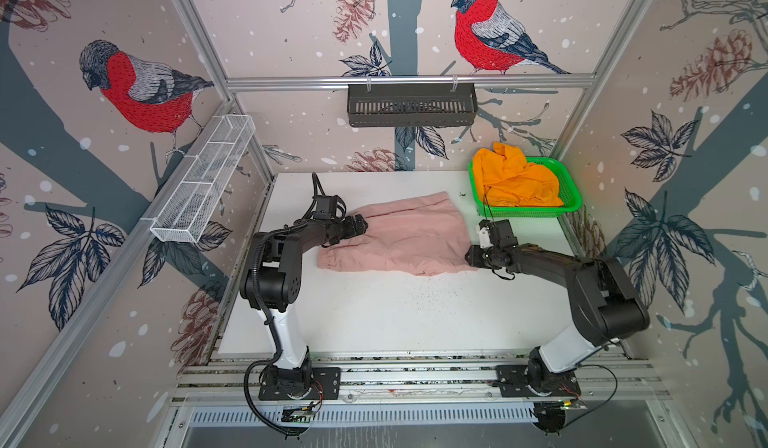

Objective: Fold and stack the shorts

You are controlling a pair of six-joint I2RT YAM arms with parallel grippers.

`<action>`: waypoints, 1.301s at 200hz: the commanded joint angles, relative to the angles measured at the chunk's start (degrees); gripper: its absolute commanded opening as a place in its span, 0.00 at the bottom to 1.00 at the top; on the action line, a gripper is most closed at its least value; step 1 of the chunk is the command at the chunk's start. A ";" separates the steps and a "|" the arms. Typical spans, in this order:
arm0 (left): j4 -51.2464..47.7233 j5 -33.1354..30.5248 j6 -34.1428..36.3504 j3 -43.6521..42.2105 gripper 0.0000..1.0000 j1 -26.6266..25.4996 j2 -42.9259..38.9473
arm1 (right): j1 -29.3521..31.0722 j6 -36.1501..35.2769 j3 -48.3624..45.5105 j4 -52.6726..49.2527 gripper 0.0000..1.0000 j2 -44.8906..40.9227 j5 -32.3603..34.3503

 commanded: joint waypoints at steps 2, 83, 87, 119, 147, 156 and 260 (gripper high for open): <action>-6.83 -0.67 0.10 -1.70 0.98 -2.19 -1.36 | 2.86 8.98 -6.09 -3.53 0.40 -8.35 1.76; -21.59 -9.68 2.62 4.89 0.98 -3.98 -9.60 | 1.60 12.64 -2.66 -16.39 0.59 -23.33 11.86; -21.76 -9.49 2.59 5.62 0.98 -3.80 -9.79 | 1.43 12.03 -1.47 -16.55 0.60 -22.56 12.08; -20.45 -6.03 1.96 5.43 0.98 -3.31 -12.26 | 0.53 3.43 5.71 -6.74 0.65 -12.75 12.02; -20.06 -6.85 0.73 1.35 0.98 -2.53 -14.80 | -0.62 -3.18 15.59 -2.12 0.66 1.60 7.66; -19.35 -6.69 0.18 -0.58 0.98 -1.49 -15.77 | -0.69 -4.49 18.50 -1.99 0.66 5.42 7.04; -13.39 -6.90 -1.75 -7.61 0.98 2.67 -17.20 | -2.04 -6.72 24.94 0.25 0.41 19.58 -1.00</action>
